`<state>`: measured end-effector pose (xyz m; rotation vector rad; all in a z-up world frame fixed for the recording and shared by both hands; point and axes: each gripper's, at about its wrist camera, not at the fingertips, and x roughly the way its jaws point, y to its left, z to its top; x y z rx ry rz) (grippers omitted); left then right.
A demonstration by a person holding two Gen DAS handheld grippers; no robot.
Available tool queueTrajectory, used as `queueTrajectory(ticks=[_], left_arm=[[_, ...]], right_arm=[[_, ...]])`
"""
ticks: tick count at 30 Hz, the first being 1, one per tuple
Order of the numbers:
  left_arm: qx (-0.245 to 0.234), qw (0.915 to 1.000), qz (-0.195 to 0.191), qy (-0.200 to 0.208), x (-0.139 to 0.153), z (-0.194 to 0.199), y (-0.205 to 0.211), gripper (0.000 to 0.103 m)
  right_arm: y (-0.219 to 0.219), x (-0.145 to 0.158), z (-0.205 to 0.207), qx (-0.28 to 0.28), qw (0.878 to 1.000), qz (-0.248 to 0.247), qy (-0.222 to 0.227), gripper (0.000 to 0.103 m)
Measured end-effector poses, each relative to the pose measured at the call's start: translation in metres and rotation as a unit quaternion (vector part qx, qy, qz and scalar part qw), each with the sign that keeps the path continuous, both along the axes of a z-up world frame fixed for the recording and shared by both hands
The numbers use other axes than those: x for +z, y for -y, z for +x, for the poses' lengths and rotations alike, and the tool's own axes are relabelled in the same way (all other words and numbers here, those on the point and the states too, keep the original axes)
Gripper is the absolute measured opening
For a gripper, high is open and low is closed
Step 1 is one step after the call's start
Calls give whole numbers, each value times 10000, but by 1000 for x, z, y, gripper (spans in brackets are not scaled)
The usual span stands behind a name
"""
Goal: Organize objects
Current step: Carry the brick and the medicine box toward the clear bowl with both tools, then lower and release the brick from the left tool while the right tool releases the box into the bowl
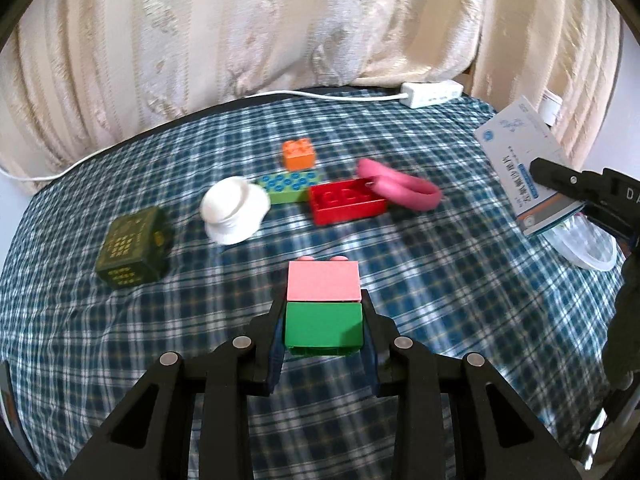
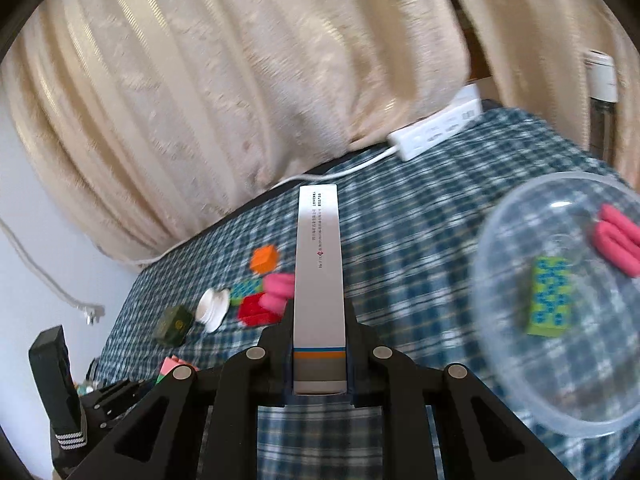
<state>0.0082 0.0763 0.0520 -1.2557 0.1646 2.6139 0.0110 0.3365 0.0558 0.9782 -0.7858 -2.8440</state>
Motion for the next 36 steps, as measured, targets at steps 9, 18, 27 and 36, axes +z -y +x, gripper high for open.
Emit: queueTrajectory(ticks=[9,18,27,36], left_arm=[[-336,9994,-82,-42,5,-2,-42,33],[-749,9970,-203,-31,6,-4,-88,33],[-1076,9938,-269,-89,14,-10,-129,33],[-1384,9898,-308,-129,18,-19,-169,33]], right_arm=[[-67,-8,38,-838,9964,-154,10,20],[-112,-18,68,-1354,9903,-299,8,20],[-144,-26,82,-1620,9856,-486,-4,20],[-166,-40,86,-1711,9827,-696,149,20]])
